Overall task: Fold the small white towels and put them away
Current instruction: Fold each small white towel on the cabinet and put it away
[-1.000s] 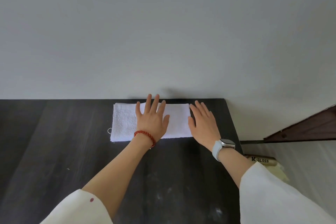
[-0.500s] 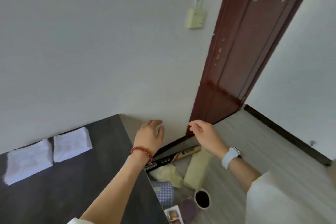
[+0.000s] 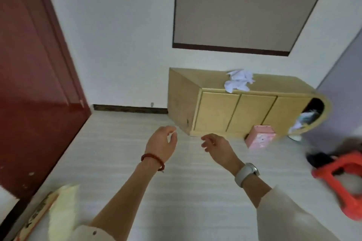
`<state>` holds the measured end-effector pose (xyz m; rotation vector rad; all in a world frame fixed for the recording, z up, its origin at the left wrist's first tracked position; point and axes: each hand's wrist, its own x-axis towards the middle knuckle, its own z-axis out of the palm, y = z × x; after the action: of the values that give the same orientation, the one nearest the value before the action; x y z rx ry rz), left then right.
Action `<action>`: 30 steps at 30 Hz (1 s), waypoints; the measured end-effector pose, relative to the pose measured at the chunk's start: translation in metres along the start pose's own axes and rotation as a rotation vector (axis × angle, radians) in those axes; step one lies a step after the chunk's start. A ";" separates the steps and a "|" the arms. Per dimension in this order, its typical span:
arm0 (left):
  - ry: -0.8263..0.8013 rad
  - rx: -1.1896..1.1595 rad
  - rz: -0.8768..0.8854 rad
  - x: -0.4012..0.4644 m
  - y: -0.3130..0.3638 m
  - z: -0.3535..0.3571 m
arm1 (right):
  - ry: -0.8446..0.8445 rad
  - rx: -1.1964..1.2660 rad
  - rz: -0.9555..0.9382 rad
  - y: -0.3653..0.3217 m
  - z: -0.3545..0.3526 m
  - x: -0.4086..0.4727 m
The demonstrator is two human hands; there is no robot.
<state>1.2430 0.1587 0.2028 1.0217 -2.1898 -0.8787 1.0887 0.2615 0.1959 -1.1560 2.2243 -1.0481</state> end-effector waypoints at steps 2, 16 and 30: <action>-0.108 -0.012 0.085 0.032 0.036 0.056 | 0.097 -0.002 0.083 0.041 -0.051 0.009; -0.386 -0.003 0.394 0.320 0.202 0.356 | 0.397 -0.039 0.331 0.226 -0.301 0.226; -0.475 0.057 0.259 0.578 0.253 0.607 | 0.350 0.000 0.371 0.415 -0.459 0.503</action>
<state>0.3828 0.0116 0.1334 0.5686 -2.6777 -1.0173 0.2952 0.1968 0.1486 -0.5516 2.5717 -1.1543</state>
